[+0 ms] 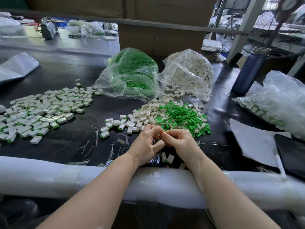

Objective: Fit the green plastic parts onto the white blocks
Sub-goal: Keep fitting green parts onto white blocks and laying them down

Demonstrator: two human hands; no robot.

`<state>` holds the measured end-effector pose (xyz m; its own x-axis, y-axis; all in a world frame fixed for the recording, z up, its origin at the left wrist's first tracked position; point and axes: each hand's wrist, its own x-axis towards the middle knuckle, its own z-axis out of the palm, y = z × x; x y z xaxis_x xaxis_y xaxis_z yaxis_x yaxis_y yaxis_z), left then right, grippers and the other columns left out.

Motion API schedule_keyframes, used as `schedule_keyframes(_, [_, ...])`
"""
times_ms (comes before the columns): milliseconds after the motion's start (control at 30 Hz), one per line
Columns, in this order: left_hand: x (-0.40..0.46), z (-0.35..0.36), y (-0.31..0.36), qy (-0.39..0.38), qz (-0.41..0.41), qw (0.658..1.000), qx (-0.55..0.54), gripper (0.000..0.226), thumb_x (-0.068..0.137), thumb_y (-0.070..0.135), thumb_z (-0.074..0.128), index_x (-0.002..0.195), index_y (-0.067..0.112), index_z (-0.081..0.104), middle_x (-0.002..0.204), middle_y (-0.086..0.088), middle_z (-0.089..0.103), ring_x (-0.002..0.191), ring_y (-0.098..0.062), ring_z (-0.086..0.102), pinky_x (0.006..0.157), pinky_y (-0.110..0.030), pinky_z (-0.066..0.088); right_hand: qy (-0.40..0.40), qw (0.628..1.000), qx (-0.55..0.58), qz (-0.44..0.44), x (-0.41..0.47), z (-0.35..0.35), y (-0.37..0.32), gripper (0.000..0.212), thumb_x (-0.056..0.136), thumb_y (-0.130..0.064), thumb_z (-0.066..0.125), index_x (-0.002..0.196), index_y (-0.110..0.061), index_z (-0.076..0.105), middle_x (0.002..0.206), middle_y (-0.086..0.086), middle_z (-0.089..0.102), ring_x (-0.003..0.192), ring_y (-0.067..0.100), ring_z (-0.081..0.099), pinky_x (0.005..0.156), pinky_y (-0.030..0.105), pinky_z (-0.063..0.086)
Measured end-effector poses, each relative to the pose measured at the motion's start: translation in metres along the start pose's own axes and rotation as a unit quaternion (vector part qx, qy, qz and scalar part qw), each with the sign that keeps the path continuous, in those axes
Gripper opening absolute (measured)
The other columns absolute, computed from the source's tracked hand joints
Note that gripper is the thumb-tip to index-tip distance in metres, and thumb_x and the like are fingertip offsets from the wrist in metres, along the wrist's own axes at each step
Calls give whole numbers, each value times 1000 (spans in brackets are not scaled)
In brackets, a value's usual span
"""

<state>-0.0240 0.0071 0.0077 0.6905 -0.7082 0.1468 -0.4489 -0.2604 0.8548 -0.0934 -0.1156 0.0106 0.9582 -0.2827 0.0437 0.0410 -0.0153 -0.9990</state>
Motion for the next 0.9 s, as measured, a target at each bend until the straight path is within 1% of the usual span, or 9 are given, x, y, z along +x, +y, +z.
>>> schedule_keyframes(100, [0, 0, -1, -8, 2, 1000, 4, 23, 82, 5, 56, 81, 29, 53, 98, 9, 39, 97, -23, 50, 93, -40, 45, 7, 1000, 8, 5, -1, -1, 0, 16, 87, -3, 60, 76, -8, 70, 67, 8, 67, 63, 17, 64, 64, 28, 55])
schedule_keyframes(233, [0, 0, -2, -12, 3, 1000, 8, 28, 83, 7, 57, 79, 34, 51, 98, 12, 39, 97, -19, 48, 94, -39, 44, 10, 1000, 6, 11, -1, -1, 0, 14, 86, -3, 61, 77, -6, 70, 69, 10, 67, 64, 19, 64, 66, 29, 55])
schedule_keyframes(333, [0, 0, -2, -13, 4, 1000, 13, 28, 83, 8, 57, 79, 36, 51, 100, 10, 40, 97, -19, 48, 94, -40, 45, 16, 1000, -2, 13, 0, -1, 0, 13, 86, -4, 61, 77, -5, 71, 71, 14, 67, 68, 22, 63, 70, 34, 54])
schedule_keyframes(433, [1, 0, -2, -13, 5, 1000, 19, 32, 83, 8, 58, 78, 39, 49, 101, 6, 41, 96, -19, 48, 93, -40, 44, 19, 1000, -5, 16, 0, -1, 0, 14, 86, -3, 61, 76, -6, 71, 70, 12, 67, 68, 21, 62, 70, 33, 54])
schedule_keyframes(633, [0, 0, -2, -15, 8, 1000, 25, 28, 83, 9, 58, 81, 35, 50, 104, 2, 42, 97, -20, 49, 93, -40, 44, 22, 1000, -3, 20, 0, -1, 0, 13, 86, -3, 61, 77, -3, 70, 72, 15, 66, 70, 25, 61, 74, 39, 53])
schedule_keyframes(800, [1, 0, -2, -13, 9, 1000, 23, 19, 84, 9, 58, 85, 28, 54, 103, 2, 43, 95, -20, 50, 90, -40, 46, 14, 1000, -1, 22, 1, -1, 1, 13, 87, -4, 60, 78, -3, 70, 71, 12, 67, 67, 20, 63, 68, 30, 55])
schedule_keyframes(833, [1, 0, -2, -13, 9, 1000, 23, 20, 84, 9, 58, 84, 28, 53, 103, 2, 43, 95, -20, 50, 90, -40, 46, 15, 1000, -1, 22, 1, -1, 1, 13, 87, -4, 60, 78, -3, 70, 71, 13, 67, 68, 21, 63, 69, 30, 55])
schedule_keyframes(900, [0, 0, -2, -12, 12, 1000, 19, 24, 83, 8, 58, 82, 31, 52, 103, 2, 43, 95, -20, 50, 90, -40, 46, 19, 1000, -2, 21, 1, -1, 2, 13, 87, -3, 60, 79, -1, 70, 75, 18, 66, 70, 25, 63, 73, 37, 54])
